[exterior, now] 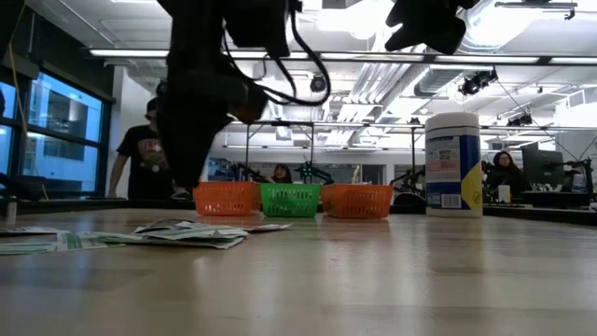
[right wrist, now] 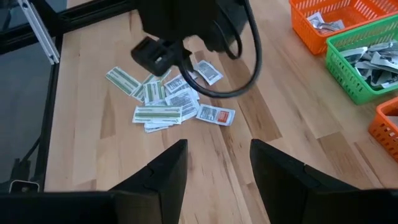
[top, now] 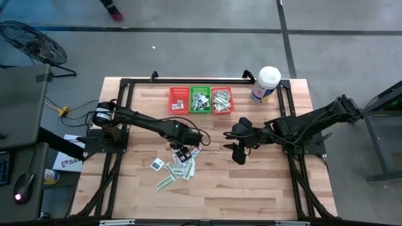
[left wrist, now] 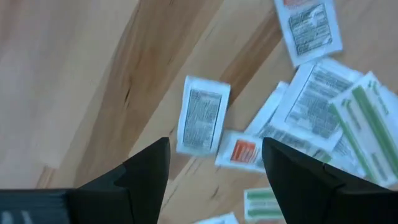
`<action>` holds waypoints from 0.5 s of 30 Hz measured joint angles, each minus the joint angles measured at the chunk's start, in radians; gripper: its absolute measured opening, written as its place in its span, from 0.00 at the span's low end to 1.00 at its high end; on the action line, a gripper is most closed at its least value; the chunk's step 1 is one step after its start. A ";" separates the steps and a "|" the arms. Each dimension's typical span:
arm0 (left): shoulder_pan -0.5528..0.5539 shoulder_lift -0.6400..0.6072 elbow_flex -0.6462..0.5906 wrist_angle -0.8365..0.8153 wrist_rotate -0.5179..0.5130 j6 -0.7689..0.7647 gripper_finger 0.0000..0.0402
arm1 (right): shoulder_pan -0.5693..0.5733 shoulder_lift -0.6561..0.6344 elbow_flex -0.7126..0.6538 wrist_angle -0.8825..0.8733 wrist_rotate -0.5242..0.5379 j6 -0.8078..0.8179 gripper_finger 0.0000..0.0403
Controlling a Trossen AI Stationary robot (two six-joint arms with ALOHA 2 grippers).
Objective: Pick & Place First Aid Supplies
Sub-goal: Put the top ointment pack into the left orange bin
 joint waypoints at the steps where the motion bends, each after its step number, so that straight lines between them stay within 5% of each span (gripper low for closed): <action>1: 0.002 0.008 0.000 0.014 0.009 0.004 0.62 | 0.000 0.000 0.000 0.000 0.000 0.001 0.42; 15: 0.001 0.144 0.004 0.010 0.010 0.078 0.62 | 0.000 0.000 0.000 0.013 -0.014 0.011 0.42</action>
